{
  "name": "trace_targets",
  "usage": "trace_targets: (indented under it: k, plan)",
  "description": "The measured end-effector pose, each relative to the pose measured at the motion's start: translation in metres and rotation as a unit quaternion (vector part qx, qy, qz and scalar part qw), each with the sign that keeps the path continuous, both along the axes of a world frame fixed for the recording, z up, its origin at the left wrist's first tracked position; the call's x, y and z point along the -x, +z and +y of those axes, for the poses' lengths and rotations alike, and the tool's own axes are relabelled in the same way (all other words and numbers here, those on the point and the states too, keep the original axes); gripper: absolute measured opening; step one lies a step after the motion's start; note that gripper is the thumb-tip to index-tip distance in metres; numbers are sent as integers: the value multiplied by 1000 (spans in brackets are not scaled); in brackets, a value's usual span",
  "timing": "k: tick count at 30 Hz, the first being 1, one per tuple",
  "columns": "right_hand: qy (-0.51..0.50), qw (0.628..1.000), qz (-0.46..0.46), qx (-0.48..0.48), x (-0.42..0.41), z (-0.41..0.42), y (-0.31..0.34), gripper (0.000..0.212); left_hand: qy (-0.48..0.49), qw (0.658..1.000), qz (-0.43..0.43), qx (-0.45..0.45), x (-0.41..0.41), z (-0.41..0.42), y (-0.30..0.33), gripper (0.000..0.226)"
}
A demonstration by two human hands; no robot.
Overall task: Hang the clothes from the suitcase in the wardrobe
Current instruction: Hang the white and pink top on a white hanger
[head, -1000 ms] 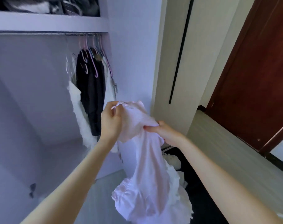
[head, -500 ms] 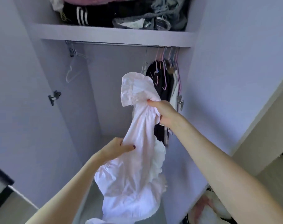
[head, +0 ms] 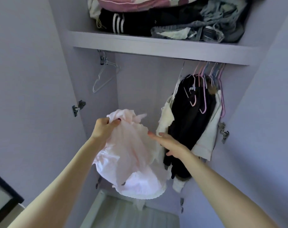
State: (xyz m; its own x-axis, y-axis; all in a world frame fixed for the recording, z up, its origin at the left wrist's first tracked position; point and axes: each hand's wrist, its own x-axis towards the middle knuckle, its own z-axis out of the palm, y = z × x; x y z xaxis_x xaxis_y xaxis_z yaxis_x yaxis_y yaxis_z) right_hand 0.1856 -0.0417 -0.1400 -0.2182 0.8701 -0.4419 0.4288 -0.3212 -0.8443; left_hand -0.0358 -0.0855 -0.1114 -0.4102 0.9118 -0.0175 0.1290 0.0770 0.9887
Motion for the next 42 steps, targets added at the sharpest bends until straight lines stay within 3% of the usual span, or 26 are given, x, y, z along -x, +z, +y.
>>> trace_targets:
  k: [3, 5, 6, 9, 10, 13, 18, 22, 24, 27, 31, 33, 35, 37, 40, 42]
  plan:
    - [25, 996, -36, 78, 19, 14, -30, 108, 31, 998, -45, -4, 22, 37, 2, 16]
    - [23, 990, 4, 140, 31, 30, -50, 116, 35, 997, -75, -4, 39, 65, 0, 17]
    - [21, 984, 32, 173, 37, 38, -57, 103, 31, 997, -77, -1, 49, 78, -3, 17]
    - [12, 975, 86, 204, 57, 60, -67, 31, 18, 997, -73, 10, 69, 112, -9, 14]
    - [-9, 980, 72, 183, 63, 68, -66, 26, 15, 997, -70, 17, 75, 122, -13, 13]
    - [-40, 988, 50, 139, 85, 97, -51, 36, 2, 997, -33, 71, 89, 147, -23, 19]
    - [-42, 976, 152, 150, 94, 141, -29, 23, -22, 980, 43, 193, 103, 173, -45, 47]
    - [-111, 951, 245, 153, 105, 180, -13, 9, -74, 964, 68, 248, 105, 191, -54, 34]
    - [-140, 940, 267, 160, 117, 198, -8, 10, -116, 966, 47, 227, 102, 196, -53, 22]
    - [-146, 936, 278, 160, 137, 223, -2, 16, -198, 964, 3, 177, 96, 206, -47, 23]
    - [-160, 920, 322, 152, 153, 253, 8, 21, -213, 969, 21, 125, 92, 220, -52, 22]
    - [-170, 911, 340, 159, 156, 264, 13, 20, -239, 960, 28, 140, 87, 224, -59, 15]
    - [-187, 897, 362, 169, 158, 272, 21, 16, -261, 949, 45, 172, 78, 230, -66, 21]
    - [-193, 882, 393, 177, 159, 275, 32, 16, -247, 951, 73, 169, 67, 239, -71, 31]
    - [-196, 867, 423, 175, 155, 279, 48, 17, -154, 981, 55, 105, 52, 254, -69, 11]
    - [-204, 863, 431, 167, 149, 281, 55, 17, -124, 989, 33, 73, 47, 261, -62, 10]
